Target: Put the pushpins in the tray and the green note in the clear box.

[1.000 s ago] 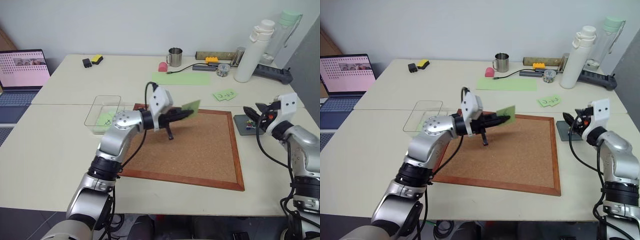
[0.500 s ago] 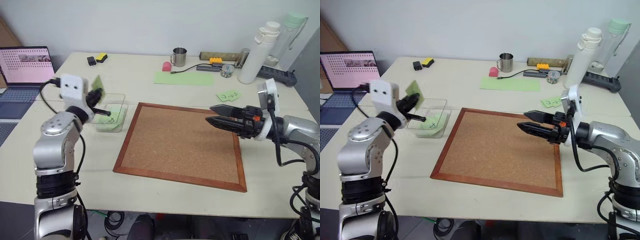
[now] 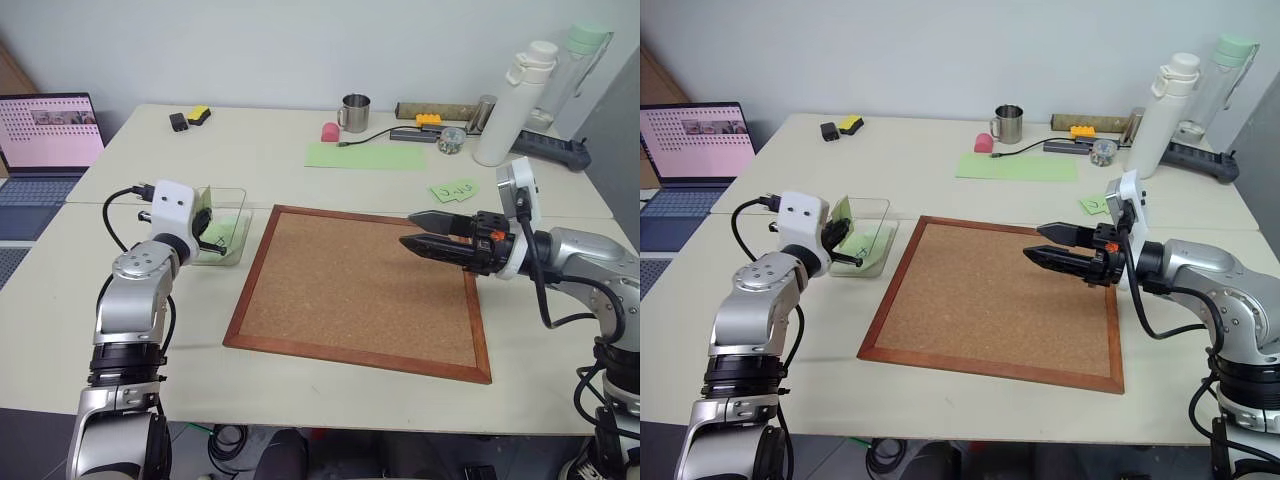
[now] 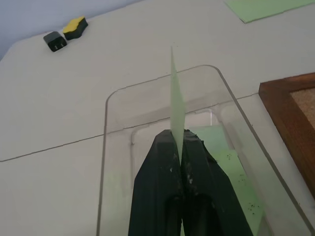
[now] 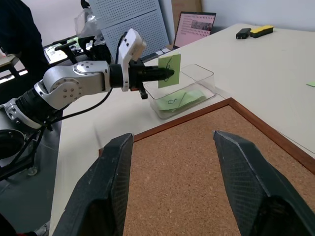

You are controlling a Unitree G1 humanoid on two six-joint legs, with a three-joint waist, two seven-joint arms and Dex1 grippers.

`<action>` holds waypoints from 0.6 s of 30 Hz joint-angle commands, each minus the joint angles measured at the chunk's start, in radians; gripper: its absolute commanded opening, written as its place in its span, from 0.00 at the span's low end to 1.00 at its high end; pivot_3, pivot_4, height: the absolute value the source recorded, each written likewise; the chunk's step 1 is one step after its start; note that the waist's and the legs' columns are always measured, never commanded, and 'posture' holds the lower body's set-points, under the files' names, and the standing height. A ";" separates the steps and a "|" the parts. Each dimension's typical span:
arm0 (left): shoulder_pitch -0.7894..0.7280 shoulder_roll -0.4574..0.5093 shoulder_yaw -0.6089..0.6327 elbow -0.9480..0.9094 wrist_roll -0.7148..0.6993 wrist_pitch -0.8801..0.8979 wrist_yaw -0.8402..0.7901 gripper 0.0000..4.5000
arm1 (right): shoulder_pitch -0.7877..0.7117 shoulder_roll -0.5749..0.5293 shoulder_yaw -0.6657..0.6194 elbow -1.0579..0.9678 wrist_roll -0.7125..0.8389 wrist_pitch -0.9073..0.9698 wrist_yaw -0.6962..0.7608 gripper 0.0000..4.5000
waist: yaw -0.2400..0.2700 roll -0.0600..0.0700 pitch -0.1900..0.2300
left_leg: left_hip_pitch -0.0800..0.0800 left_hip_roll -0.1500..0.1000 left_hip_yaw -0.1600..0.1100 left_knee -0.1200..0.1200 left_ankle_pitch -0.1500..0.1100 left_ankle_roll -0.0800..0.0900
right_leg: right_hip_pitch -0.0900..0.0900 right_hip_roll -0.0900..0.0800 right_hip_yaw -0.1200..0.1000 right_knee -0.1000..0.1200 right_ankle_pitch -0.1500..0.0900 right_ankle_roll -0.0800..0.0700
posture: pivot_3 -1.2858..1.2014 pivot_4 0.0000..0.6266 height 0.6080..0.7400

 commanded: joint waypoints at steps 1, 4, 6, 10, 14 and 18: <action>-0.033 0.019 0.007 -0.007 0.012 -0.054 -0.005 0.16 | 0.006 -0.016 -0.033 -0.031 0.013 -0.016 -0.005 0.61 | -0.001 0.000 0.000 | 0.000 0.000 0.000 0.000 0.000 0.000 | 0.000 0.000 0.000 0.000 0.000 0.000 | 0.52 0.24 1.00; -0.033 0.014 0.012 -0.034 0.004 -0.053 -0.006 0.29 | 0.034 -0.027 -0.043 -0.040 0.009 -0.022 -0.002 0.61 | 0.000 0.000 0.000 | 0.000 0.000 0.000 0.000 0.000 0.000 | 0.000 0.000 0.000 0.000 0.000 0.000 | 0.52 0.24 1.00; -0.028 0.018 0.022 -0.077 -0.010 -0.054 -0.018 0.39 | 0.051 -0.034 -0.051 -0.046 0.010 -0.025 -0.001 0.61 | 0.000 0.000 0.000 | 0.000 0.000 0.000 0.000 0.000 0.000 | 0.000 0.000 0.000 0.000 0.000 0.000 | 0.52 0.24 1.00; -0.003 0.044 0.026 -0.242 -0.110 0.059 -0.121 0.58 | 0.125 -0.056 -0.079 -0.056 -0.012 -0.037 -0.007 0.61 | 0.000 0.000 0.000 | -0.001 0.000 0.000 0.000 0.000 0.000 | 0.000 0.000 0.000 0.000 0.000 0.000 | 0.52 0.24 1.00; 0.057 0.109 -0.002 -0.381 -0.227 0.185 -0.285 0.65 | 0.228 -0.121 -0.075 -0.069 -0.093 -0.105 0.031 0.61 | -0.001 0.000 0.000 | -0.001 0.000 0.001 0.000 0.000 0.000 | 0.000 0.000 0.000 0.000 0.000 0.000 | 0.52 0.24 1.00; 0.167 0.208 -0.042 -0.501 -0.352 0.206 -0.522 0.65 | 0.323 -0.173 -0.073 -0.083 -0.157 -0.175 0.072 0.61 | -0.003 0.000 0.000 | 0.001 0.000 0.002 -0.001 0.000 0.000 | 0.000 0.000 0.001 0.000 0.000 0.000 | 0.52 0.24 1.00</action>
